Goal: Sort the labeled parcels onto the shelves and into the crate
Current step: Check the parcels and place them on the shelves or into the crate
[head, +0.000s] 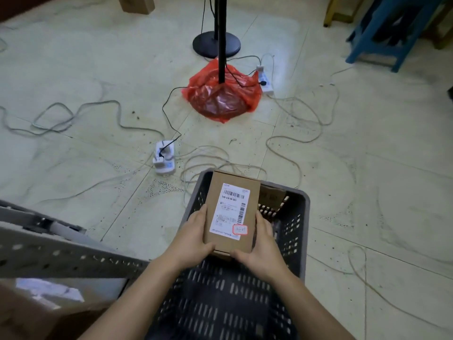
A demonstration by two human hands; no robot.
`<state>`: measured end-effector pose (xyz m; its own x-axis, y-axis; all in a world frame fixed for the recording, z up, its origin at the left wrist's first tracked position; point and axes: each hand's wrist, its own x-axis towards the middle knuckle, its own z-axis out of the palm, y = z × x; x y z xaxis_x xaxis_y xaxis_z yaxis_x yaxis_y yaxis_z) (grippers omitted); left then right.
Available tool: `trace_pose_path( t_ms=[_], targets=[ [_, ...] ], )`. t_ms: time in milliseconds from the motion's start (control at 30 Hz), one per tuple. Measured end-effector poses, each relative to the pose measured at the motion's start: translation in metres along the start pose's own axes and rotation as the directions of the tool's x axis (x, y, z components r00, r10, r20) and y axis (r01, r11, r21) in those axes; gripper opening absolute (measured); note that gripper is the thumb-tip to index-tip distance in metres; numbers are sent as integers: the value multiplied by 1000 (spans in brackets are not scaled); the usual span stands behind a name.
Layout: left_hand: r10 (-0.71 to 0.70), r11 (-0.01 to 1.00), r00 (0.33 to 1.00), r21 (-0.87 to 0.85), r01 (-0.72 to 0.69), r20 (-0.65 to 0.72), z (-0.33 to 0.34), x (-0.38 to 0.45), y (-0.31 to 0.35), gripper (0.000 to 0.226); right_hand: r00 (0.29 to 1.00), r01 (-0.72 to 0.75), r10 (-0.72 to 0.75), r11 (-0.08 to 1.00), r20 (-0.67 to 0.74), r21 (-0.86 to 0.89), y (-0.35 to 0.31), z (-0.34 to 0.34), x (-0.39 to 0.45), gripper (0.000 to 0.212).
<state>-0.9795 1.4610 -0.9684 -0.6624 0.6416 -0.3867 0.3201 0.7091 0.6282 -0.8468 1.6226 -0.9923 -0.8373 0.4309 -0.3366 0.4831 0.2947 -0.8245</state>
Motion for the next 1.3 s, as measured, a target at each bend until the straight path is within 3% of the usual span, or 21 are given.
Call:
trace_pose_path(
  t_ms=[500,867,1300],
  targets=[
    [-134,986,990,107,128,47,93,76,-94,90,995,-103,104,982,-3,-157,110,89,58,126],
    [-155,967,986,212,140,55,117,93,-111,89,991,-137,135,965,-21,-226,133,112,75,125],
    [-172,970,981,191,152,91,128,98,-124,87,989,-143,148,961,2,-238,146,126,80,122]
  ],
)
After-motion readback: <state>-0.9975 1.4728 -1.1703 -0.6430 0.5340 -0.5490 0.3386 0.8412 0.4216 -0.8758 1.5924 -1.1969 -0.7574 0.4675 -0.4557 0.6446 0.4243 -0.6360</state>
